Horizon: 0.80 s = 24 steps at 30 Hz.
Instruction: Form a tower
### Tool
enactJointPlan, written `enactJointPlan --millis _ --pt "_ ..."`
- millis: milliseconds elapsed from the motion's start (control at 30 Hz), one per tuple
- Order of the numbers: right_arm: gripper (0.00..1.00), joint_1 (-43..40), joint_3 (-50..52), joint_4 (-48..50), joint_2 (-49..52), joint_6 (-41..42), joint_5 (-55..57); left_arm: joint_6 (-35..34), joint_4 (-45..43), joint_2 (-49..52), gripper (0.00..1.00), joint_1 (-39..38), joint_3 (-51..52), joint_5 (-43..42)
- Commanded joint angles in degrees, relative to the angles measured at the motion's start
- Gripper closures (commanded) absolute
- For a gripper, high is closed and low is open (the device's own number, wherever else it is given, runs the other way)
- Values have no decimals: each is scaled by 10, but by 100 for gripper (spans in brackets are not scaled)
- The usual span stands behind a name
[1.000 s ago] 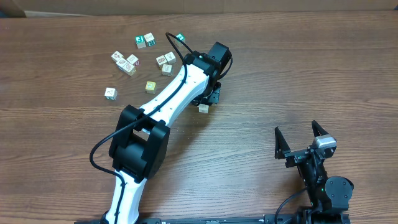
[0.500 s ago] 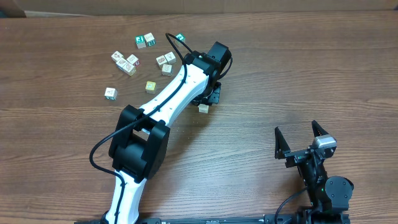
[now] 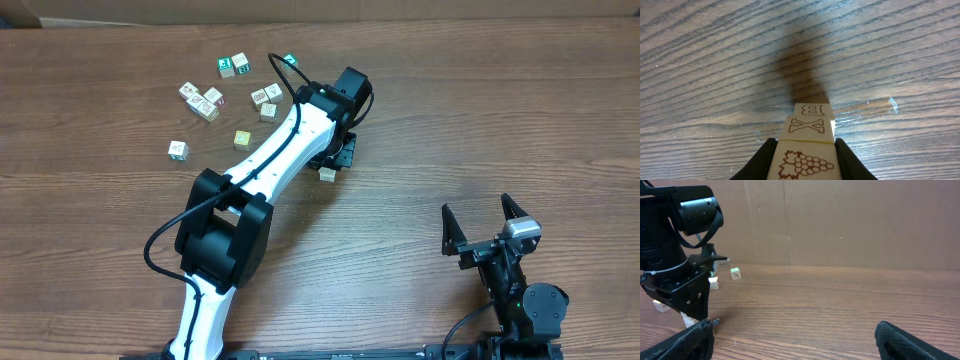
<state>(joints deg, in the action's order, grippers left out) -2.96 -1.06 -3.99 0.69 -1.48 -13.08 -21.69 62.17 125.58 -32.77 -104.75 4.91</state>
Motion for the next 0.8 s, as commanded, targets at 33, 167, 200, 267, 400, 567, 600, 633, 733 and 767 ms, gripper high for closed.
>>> enactJointPlan --millis 33,167,200,267,400,567,600,633,733,767 --pt "0 2 6 3 -5 1 6 27 2 -20 75 1 -18 -10" --pt "0 2 6 3 -5 1 6 38 2 -20 75 1 -18 -17" --pt "0 2 6 3 -5 1 6 38 2 -20 75 1 -18 -18" --pt "0 2 6 3 -5 1 6 39 2 -20 75 1 -18 -18" --pt "0 2 6 3 -5 1 6 39 2 -20 75 1 -18 -18" --pt "0 2 6 3 -5 1 6 39 4 -20 75 1 -20 -18" --pt "0 2 6 3 -5 1 6 39 4 -20 75 1 -21 -18" --pt "0 2 6 3 -5 1 6 38 5 -20 75 1 -23 -18" --pt "0 2 6 3 -5 1 6 37 10 -20 74 1 -30 -18" --pt "0 2 6 3 -5 1 6 37 11 -20 74 1 -31 -18"
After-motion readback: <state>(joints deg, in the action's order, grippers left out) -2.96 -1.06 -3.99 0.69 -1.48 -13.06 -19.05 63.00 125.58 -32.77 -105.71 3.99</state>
